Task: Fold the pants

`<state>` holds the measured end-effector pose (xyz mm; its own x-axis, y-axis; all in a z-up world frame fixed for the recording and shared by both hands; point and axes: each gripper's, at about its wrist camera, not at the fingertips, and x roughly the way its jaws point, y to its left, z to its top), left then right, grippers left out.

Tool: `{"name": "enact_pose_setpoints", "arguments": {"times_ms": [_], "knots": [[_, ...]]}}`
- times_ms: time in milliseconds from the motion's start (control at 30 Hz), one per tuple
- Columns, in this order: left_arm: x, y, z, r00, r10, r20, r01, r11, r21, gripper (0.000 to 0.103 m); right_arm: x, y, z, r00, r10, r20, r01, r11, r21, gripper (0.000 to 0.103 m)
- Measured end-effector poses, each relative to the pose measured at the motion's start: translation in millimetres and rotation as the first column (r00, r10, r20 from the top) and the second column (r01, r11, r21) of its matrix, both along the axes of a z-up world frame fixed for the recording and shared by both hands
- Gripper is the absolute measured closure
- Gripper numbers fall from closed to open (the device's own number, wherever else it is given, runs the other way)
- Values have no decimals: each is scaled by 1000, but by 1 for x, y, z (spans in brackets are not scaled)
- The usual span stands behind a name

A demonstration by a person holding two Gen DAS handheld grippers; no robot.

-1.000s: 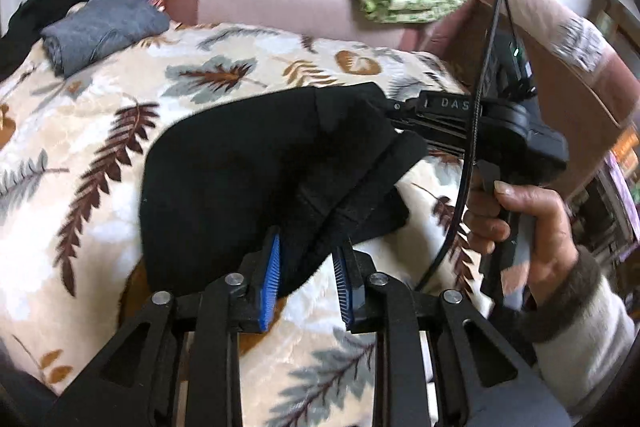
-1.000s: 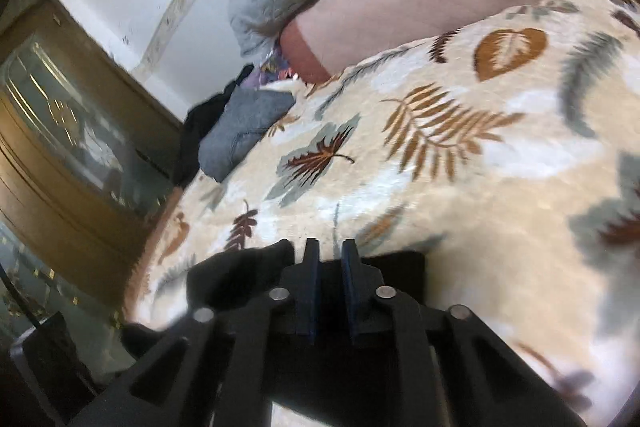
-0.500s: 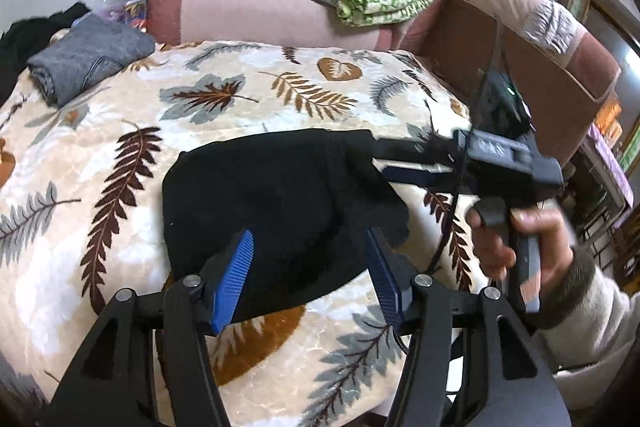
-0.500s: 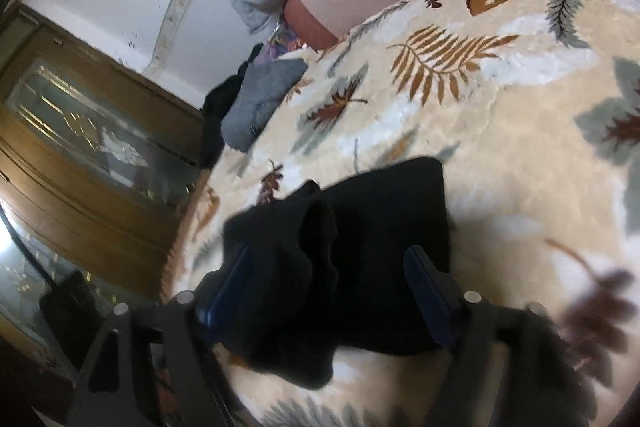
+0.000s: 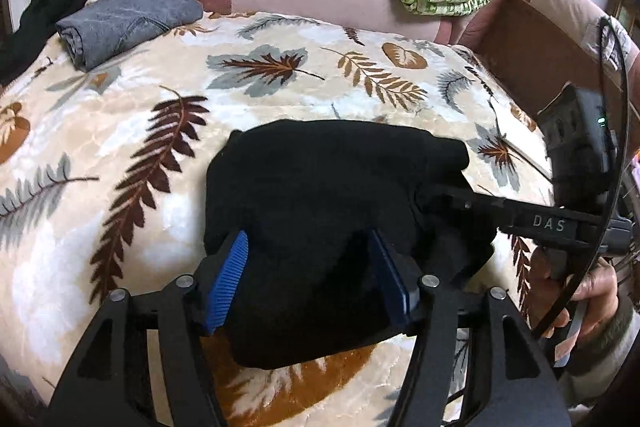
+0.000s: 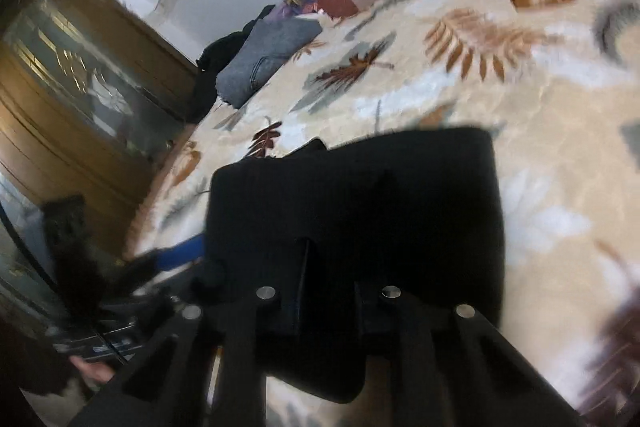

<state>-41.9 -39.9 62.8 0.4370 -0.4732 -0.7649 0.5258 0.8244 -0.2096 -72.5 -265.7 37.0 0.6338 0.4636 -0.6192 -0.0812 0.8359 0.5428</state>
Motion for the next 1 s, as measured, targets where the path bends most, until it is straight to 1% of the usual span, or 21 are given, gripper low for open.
{"name": "enact_pose_setpoints", "arguments": {"times_ms": [67, 133, 167, 200, 267, 333, 367, 400, 433, 467, 500, 533, 567, 667, 733, 767, 833, 933, 1000], "knots": [[0, 1, 10, 1000, 5, 20, -5, 1000, -17, 41, -5, -11, 21, 998, -17, 65, 16, 1000, 23, 93], [1, 1, 23, 999, 2, 45, 1, 998, -61, 40, -9, -23, 36, 994, -38, 102, 36, 999, 18, 94], [2, 0, 26, 999, 1, 49, 3, 997, -72, 36, -12, -29, 42, 992, -50, 112, 50, 999, -2, 94], [2, -3, 27, 999, 0, 47, 3, 997, -82, 35, -13, -33, 45, 992, -61, 112, 64, 998, -25, 94], [3, -6, 21, 999, 1, 34, 2, 997, -80, 34, -16, -43, 39, 992, -99, 78, 107, 989, -99, 94], [5, -12, 6, 1000, 4, -4, -4, 999, -45, 34, -13, -49, 24, 991, -129, 33, 132, 984, -121, 94], [7, -14, -2, 1000, 8, -25, -8, 1000, -27, 34, -10, -49, 15, 992, -125, 10, 125, 985, -118, 93], [9, -16, -12, 999, 16, -52, -16, 1000, -14, 34, -8, -47, 6, 993, -114, -17, 111, 987, -118, 92], [10, -15, -16, 998, 22, -67, -23, 1000, -13, 34, -8, -46, 3, 993, -113, -21, 110, 987, -117, 87], [10, -14, -17, 997, 26, -74, -28, 999, -18, 34, -9, -46, 2, 992, -124, -19, 121, 986, -111, 86], [11, -11, -16, 996, 31, -80, -33, 999, -30, 34, -9, -49, 4, 991, -130, -22, 127, 987, -96, 81], [11, -8, -13, 996, 39, -76, -41, 999, -33, 34, -9, -54, 8, 989, -143, -27, 140, 987, -81, 69], [11, -5, -7, 997, 50, -57, -52, 998, -31, 34, -11, -59, 12, 987, -158, -19, 156, 985, -75, 66], [15, 0, 6, 998, 67, -10, -68, 997, -37, 34, -20, -72, 35, 978, -201, 57, 205, 975, -86, 66], [23, 1, 12, 997, 79, 3, -79, 996, -42, 34, -21, -69, 49, 979, -174, 103, 181, 981, -67, 66], [27, 0, 13, 996, 88, 7, -88, 996, -35, 34, -17, -61, 53, 984, -133, 116, 141, 988, -61, 66], [40, -6, 12, 993, 116, 10, -116, 993, -9, 34, -11, -46, 53, 991, -71, 115, 81, 993, -81, 66], [54, -15, 5, 991, 136, 7, -136, 991, 4, 34, 9, -19, 40, 995, -22, 95, 35, 989, -147, 68], [63, -23, -1, 989, 151, 2, -151, 988, 32, 34, 21, -14, 25, 998, -23, 58, 33, 984, -175, 69]]}}
